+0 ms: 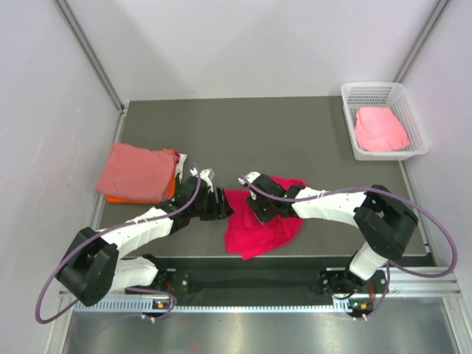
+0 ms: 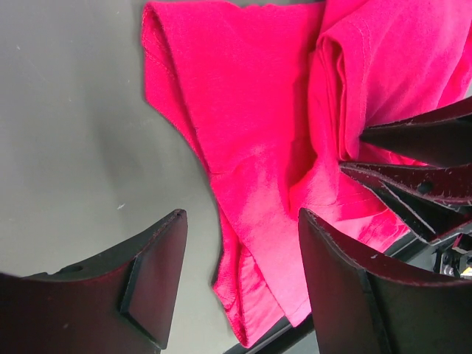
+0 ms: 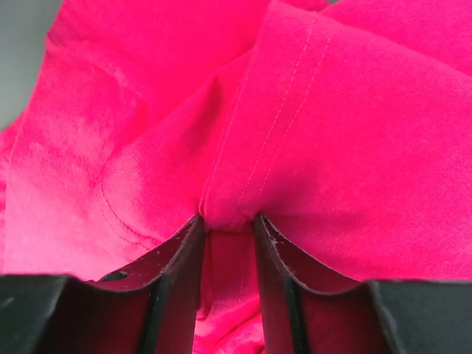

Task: Fold and stack the t-shirts
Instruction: Flatten the tshirt out

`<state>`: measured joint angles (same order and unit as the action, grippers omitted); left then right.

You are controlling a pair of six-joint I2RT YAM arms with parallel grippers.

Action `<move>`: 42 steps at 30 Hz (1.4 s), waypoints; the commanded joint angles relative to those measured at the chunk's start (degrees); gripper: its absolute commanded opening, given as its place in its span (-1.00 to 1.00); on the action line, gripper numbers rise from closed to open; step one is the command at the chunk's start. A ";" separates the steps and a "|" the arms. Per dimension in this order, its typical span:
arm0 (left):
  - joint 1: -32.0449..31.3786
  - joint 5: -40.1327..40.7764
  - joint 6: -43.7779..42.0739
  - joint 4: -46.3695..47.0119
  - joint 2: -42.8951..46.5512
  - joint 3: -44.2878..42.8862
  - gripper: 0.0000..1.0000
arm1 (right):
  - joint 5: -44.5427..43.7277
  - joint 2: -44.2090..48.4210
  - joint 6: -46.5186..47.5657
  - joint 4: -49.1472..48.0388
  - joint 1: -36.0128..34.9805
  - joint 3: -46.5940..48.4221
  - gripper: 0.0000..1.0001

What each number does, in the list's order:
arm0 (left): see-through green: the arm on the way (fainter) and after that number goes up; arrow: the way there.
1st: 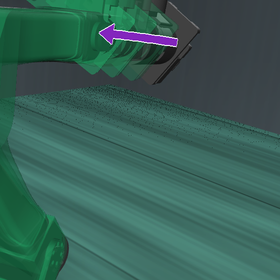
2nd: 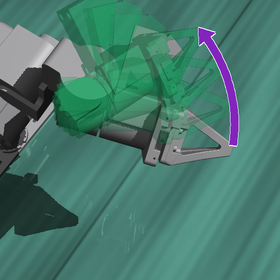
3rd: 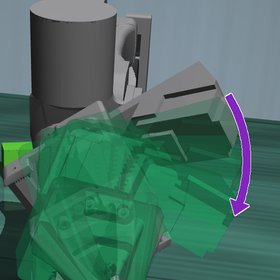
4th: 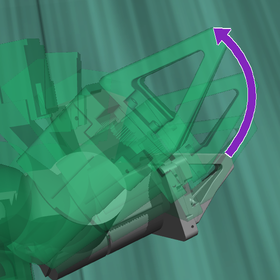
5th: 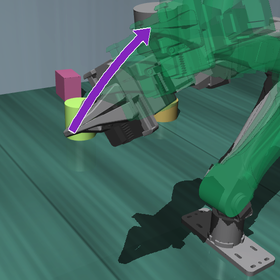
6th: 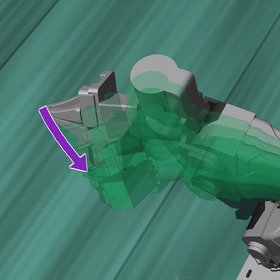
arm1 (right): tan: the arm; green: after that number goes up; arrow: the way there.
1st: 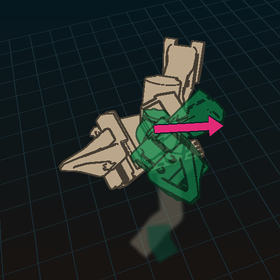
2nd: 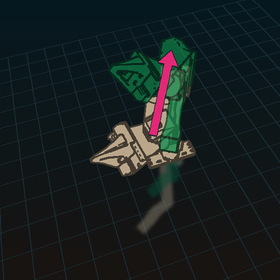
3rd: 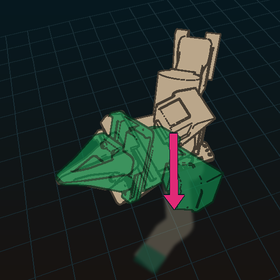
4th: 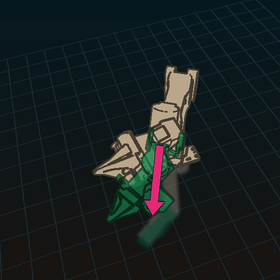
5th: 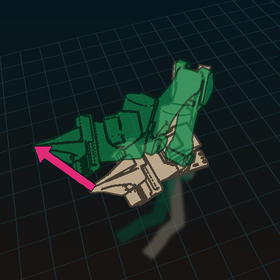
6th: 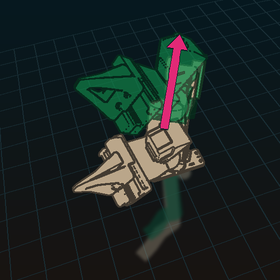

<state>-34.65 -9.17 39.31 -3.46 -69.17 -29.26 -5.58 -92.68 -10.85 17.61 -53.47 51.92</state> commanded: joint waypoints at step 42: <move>-5.24 -1.55 -3.80 6.17 -3.77 -6.95 0.54 | 11.99 18.77 -4.35 -3.10 12.87 -3.84 -1.00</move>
<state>-37.65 -9.67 37.21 -3.25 -70.85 -32.01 2.04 -76.12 -14.70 16.32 -41.50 48.34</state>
